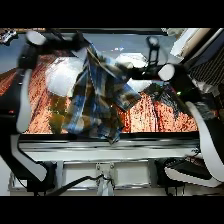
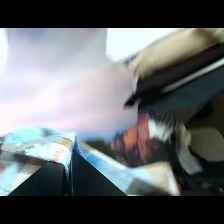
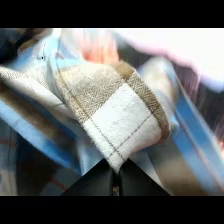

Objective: Fold the clothes and pants, and hang the long-sleeved shirts on hangers.

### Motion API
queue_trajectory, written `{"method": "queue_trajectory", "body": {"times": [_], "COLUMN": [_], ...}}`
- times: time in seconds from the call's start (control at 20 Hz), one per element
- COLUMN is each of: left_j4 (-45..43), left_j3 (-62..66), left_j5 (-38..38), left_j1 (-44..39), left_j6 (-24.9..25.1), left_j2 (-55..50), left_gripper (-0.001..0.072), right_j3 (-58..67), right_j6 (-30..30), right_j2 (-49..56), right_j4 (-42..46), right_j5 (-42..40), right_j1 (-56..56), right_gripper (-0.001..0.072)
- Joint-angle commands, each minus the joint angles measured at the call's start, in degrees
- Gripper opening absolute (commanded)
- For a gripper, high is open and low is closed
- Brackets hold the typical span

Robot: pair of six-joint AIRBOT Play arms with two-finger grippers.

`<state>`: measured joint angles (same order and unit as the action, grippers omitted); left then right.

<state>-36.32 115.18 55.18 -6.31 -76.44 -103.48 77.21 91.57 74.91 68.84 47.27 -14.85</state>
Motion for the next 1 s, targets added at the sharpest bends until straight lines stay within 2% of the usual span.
{"method": "queue_trajectory", "body": {"times": [0.0, 0.1, 0.25, 0.35, 0.45, 0.6, 0.75, 0.85, 0.9, 0.95], "left_j4": [-1.81, -1.81, -1.79, -1.81, -2.27, -8.9, -23.5, -27.19, -27.12, -27.19], "left_j3": [0.04, 0.04, 0.04, 0.04, 0.02, -0.26, -5.01, -11.89, -15.96, -20.63], "left_j5": [-1.53, -5.01, -11.1, -11.47, -10.56, -6.54, 2.69, 7.17, 8.13, 8.44], "left_j1": [1.53, 0.96, -0.48, -1.49, -2.43, -2.62, -2.64, -2.64, -2.64, -2.95], "left_j6": [4.02, 5.42, 8.41, 9.22, 9.2, 9.01, 2.43, -0.74, -0.72, -0.72], "left_j2": [11.13, 17.27, 25.62, 29.46, 31.47, 31.47, 31.26, 31.26, 31.43, 31.74], "left_gripper": [0.0015, 0.0015, 0.0015, 0.0016, 0.0016, 0.0015, 0.0015, 0.0015, 0.0014, 0.0014], "right_j3": [9.55, 17.81, 30.38, 35.12, 36.83, 36.83, 36.81, 36.76, 36.65, 35.82], "right_j6": [0.76, 0.79, 1.62, 3.48, 3.87, 3.8, 3.28, 2.86, 2.93, 4.0], "right_j2": [-4.48, -5.77, -5.81, -5.81, -5.79, -4.02, 1.29, 6.12, 8.44, 9.25], "right_j4": [-0.13, -2.38, -0.63, -0.48, -1.05, 0.24, 2.23, 1.25, 0.7, -0.7], "right_j5": [0.02, -0.57, -2.91, -2.25, 1.97, 15.67, 38.42, 53.48, 58.64, 58.14], "right_j1": [1.75, 1.6, 1.6, 1.6, 1.6, 1.62, 1.6, 1.57, 1.6, 1.6], "right_gripper": [0.0031, 0.0031, 0.0031, 0.0031, 0.0031, 0.0031, 0.0032, 0.0032, 0.0032, 0.0032]}}
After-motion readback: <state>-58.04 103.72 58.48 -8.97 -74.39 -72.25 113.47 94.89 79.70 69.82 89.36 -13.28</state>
